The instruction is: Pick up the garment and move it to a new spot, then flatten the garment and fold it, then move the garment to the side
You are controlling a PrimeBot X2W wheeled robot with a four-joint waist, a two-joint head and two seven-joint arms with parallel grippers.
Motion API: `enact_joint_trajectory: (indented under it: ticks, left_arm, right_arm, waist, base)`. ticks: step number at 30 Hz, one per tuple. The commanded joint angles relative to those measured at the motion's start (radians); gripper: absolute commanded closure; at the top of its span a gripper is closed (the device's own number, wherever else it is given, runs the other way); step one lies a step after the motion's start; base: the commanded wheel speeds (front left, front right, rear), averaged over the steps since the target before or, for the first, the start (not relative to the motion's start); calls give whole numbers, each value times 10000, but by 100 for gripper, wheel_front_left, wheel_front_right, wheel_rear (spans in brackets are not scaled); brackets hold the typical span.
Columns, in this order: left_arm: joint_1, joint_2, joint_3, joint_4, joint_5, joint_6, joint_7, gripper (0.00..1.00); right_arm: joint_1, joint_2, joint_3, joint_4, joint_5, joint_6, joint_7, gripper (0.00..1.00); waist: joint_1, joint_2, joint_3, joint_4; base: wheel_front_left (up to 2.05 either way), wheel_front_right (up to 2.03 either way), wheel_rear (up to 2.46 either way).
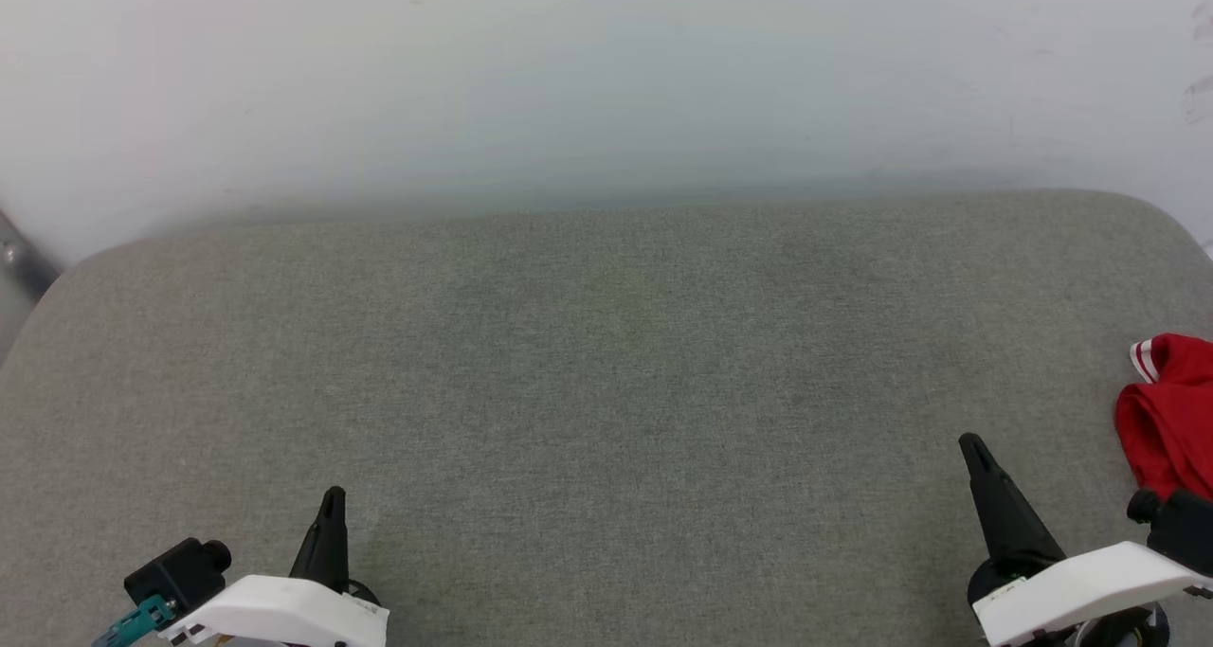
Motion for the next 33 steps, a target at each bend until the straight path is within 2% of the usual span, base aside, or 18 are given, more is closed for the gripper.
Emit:
enact_joint_trajectory:
  ticks: [1, 33]
  left_arm:
    - [-253, -9, 124, -90, -229, -85, 63, 100]
    - [-734, -630, 1089, 151, -3410, -831, 1059, 100]
  right_arm:
    - [-326, -94, -28, -42, 295, -2, -36, 100]
    - [-920, -125, -252, 998, 4315, -3, -43, 100]
  waist:
    - [-1, 0, 1, 3]
    - [-1, 0, 62, 92]
  base:
    - [0, 0, 0]
    - [0, 0, 0]
